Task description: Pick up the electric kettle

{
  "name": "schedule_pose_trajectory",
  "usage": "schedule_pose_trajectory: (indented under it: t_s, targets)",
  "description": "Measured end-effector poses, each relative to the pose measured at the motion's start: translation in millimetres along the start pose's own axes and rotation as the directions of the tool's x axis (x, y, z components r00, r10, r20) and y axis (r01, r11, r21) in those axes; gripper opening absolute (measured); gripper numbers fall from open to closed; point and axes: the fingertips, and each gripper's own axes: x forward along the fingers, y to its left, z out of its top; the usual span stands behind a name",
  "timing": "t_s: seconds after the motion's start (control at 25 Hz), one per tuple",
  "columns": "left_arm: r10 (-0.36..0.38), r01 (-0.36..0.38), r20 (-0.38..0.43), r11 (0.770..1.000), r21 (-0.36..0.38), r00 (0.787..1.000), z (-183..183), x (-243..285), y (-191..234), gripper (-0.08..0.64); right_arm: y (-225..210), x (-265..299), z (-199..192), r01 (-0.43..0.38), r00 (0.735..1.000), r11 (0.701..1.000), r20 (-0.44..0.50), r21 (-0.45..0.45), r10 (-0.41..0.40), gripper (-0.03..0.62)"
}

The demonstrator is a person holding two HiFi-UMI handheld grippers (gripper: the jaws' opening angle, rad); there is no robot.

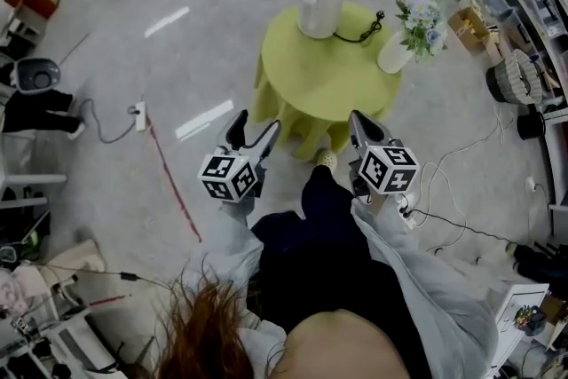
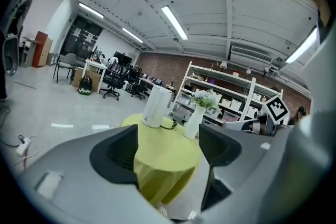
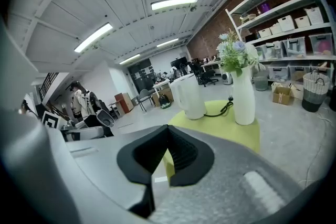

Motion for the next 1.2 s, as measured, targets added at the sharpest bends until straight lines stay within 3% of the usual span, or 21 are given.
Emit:
schedule_pose_trajectory:
  t_s: [0.56, 0.8, 1.2]
  targets:
    - [0.048, -0.048, 0.048, 0.999, 0.0, 0.998, 46.8, 120.6, 15.4, 0.367, -59.6, 90.1, 74.2, -0.094, 0.995, 0.994, -0.021, -0.049, 0.093, 0.002]
    - [0.073, -0.073, 0.071, 0.997, -0.005, 0.995, 47.1, 150.4, 19.2, 0.367, -73.8, 114.8, 81.1, -0.142, 0.99, 0.985, -0.041, -0.095, 0.138, 0.002]
    - [0.067, -0.067, 0.024, 0.998, 0.0, 0.997, 39.4, 159.2, 11.8, 0.366, -82.9, 116.5, 75.5, -0.141, 0.989, 0.988, -0.053, -0.057, 0.138, 0.002]
